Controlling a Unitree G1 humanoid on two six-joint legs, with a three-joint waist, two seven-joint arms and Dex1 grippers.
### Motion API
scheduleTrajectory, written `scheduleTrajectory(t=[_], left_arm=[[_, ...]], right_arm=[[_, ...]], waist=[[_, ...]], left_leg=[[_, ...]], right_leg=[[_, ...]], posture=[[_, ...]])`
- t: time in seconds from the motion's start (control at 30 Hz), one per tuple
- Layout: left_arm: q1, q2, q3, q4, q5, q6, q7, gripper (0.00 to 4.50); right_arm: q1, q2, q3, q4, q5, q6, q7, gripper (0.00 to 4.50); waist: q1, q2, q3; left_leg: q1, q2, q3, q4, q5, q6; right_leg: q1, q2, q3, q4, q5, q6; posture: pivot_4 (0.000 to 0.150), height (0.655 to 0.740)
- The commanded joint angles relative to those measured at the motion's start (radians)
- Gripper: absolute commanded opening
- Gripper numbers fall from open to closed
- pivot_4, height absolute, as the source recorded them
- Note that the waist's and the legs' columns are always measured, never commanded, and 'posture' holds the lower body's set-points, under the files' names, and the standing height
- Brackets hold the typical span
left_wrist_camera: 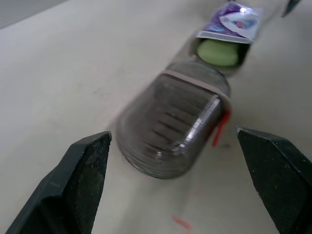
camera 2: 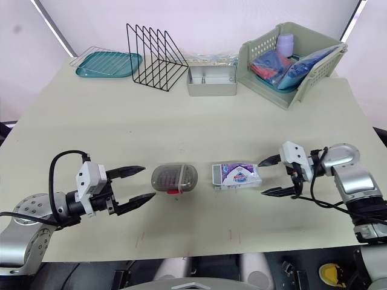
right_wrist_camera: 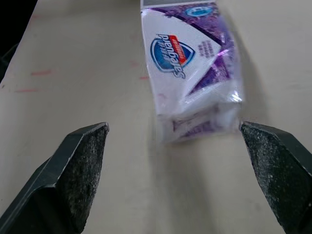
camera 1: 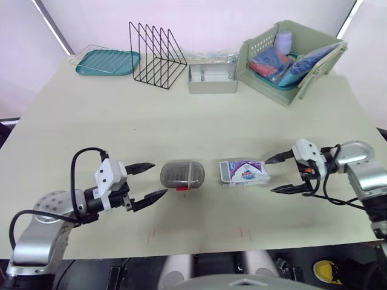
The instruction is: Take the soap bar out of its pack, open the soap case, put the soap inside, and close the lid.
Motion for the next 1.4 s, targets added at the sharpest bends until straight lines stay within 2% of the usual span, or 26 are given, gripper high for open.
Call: scheduleTrajectory(t=[0.03, 0.5, 0.57, 0.63, 0.87, 0.9, 1.2, 1.4], left_arm=[[0.005, 0.026, 0.036, 0.010, 0.026, -0.055, -0.015, 4.42], [0.046, 0.032, 0.042, -0.039, -0.053, 0.044, -0.007, 4.42], [0.054, 0.035, 0.043, -0.041, -0.048, 0.042, -0.005, 4.50], [0.056, 0.035, 0.043, -0.042, -0.049, 0.041, -0.002, 4.50], [0.050, 0.033, 0.042, -0.047, -0.055, 0.048, 0.011, 4.50], [0.050, 0.033, 0.041, -0.047, -0.054, 0.048, 0.012, 4.50], [0.038, 0.029, 0.020, -0.044, -0.046, 0.048, 0.023, 4.50], [0.034, 0.031, 0.011, -0.040, -0.046, 0.049, 0.019, 4.50]], right_arm=[[-0.023, 0.009, -0.004, -0.014, -0.011, -0.018, -0.024, 4.50], [-0.039, 0.082, 0.010, 0.050, -0.043, -0.113, -0.059, 4.50], [-0.040, 0.089, 0.007, 0.048, -0.033, -0.115, -0.057, 3.99], [-0.042, 0.090, 0.009, 0.051, -0.036, -0.123, -0.055, 3.28], [-0.029, 0.090, 0.011, 0.046, -0.035, -0.130, -0.061, 0.21], [-0.027, 0.090, 0.010, 0.045, -0.034, -0.129, -0.065, 0.10], [-0.027, 0.064, -0.018, -0.002, -0.020, -0.119, -0.099, 0.10], [-0.030, -0.031, -0.042, -0.141, 0.000, 0.003, -0.118, 0.10]], waist=[[0.001, 0.000, 0.000], [-0.002, 0.000, 0.000], [-0.003, 0.000, 0.000], [-0.003, 0.000, 0.000], [-0.004, 0.000, 0.000], [-0.005, 0.000, 0.000], [-0.005, 0.000, 0.000], [0.000, 0.001, 0.000]], left_leg=[[0.000, 0.000, 0.000, 0.000, 0.000, 0.000], [0.000, 0.000, 0.000, 0.000, 0.000, 0.000], [0.000, 0.000, 0.000, 0.000, 0.000, 0.000], [0.000, 0.000, 0.000, 0.000, 0.000, 0.000], [0.000, 0.000, 0.000, 0.000, 0.000, 0.000], [0.000, 0.000, 0.000, 0.000, 0.000, 0.000], [0.001, 0.000, 0.000, 0.000, 0.000, 0.000], [0.000, 0.000, 0.000, 0.000, 0.000, 0.000]], right_leg=[[0.000, 0.000, 0.000, 0.000, 0.000, 0.000], [0.000, 0.000, 0.000, 0.000, 0.000, 0.000], [0.000, 0.000, 0.000, 0.000, 0.000, 0.000], [0.000, 0.000, 0.000, 0.000, 0.000, 0.000], [0.000, 0.000, 0.000, 0.000, 0.000, 0.000], [0.000, 0.001, 0.000, 0.000, 0.000, 0.000], [0.000, 0.001, 0.000, 0.000, 0.000, 0.000], [0.000, 0.000, 0.000, 0.000, 0.000, 0.000]], posture=[[0.150, 0.7400], [0.150, 0.7400], [0.150, 0.7400], [0.150, 0.7400], [0.150, 0.7400], [0.150, 0.7400], [0.150, 0.7400], [0.150, 0.7400]])
